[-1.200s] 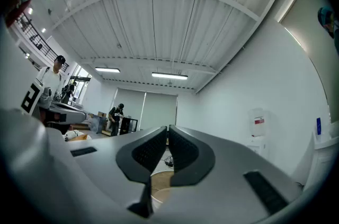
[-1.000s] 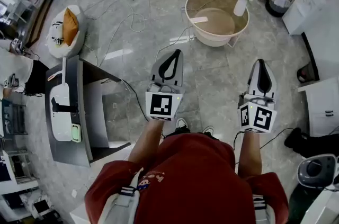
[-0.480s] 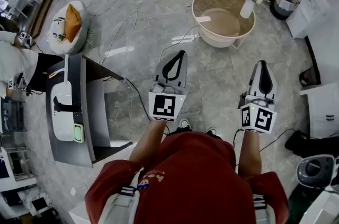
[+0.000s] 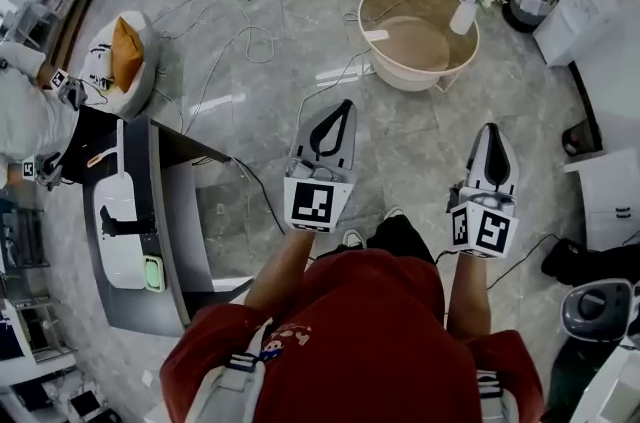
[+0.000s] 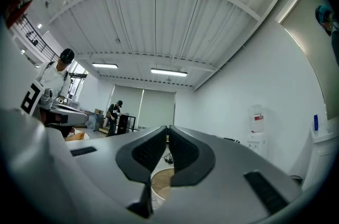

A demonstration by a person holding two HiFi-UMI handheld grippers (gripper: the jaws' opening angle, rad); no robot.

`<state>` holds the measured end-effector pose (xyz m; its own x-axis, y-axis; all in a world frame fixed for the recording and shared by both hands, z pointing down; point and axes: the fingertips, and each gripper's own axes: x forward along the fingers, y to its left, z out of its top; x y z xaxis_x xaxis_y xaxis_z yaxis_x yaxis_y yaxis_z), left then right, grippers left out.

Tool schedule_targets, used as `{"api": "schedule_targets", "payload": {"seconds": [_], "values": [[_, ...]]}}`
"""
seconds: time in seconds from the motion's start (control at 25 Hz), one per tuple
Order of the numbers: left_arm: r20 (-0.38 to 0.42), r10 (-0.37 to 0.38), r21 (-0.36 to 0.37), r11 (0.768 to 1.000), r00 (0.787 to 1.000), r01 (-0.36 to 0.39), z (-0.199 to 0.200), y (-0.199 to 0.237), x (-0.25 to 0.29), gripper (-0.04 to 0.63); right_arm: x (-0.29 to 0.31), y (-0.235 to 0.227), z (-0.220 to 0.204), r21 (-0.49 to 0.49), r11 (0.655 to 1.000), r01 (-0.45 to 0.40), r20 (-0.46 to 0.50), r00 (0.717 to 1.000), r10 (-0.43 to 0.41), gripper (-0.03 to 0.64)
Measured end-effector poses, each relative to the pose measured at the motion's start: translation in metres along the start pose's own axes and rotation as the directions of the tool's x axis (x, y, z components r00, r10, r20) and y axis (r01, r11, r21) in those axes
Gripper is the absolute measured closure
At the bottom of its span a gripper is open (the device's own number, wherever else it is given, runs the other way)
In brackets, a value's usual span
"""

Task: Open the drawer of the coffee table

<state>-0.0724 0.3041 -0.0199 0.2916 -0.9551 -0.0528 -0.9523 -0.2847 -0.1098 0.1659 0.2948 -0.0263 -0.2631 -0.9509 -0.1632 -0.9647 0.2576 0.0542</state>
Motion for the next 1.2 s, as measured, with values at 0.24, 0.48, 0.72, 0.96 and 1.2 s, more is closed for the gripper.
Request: {"api": "schedule_targets", "payload": {"seconds": [0.24, 0.48, 0.72, 0.96, 1.2], "values": [[0.016, -0.006, 0.005, 1.0, 1.0, 0.006, -0.017, 0.017, 0.045, 0.581, 0.043, -0.003, -0.026, 0.028, 1.0, -0.003, -0.014, 1.0, 0.003, 0.592], [-0.013, -0.03, 0.02, 0.999, 0.999, 0.03, -0.021, 0.033, 0.113, 0.581, 0.109, -0.02, -0.046, 0.091, 0.995, 0.034, 0.002, 0.999, -0.035, 0.591], [-0.064, -0.053, 0.019, 0.998, 0.997, 0.054, -0.03, 0.036, 0.196, 0.581, 0.176, -0.065, -0.064, 0.082, 0.994, 0.075, -0.014, 0.997, -0.074, 0.591], [-0.102, -0.082, 0.043, 0.995, 0.991, 0.087, -0.049, 0.025, 0.267, 0.581, 0.214, -0.122, -0.095, 0.101, 0.984, 0.149, -0.067, 0.987, -0.143, 0.591], [-0.117, -0.107, 0.047, 0.993, 0.987, 0.113, -0.073, 0.026, 0.312, 0.581, 0.246, -0.143, -0.129, 0.093, 0.985, 0.146, -0.094, 0.986, -0.137, 0.591]]}}
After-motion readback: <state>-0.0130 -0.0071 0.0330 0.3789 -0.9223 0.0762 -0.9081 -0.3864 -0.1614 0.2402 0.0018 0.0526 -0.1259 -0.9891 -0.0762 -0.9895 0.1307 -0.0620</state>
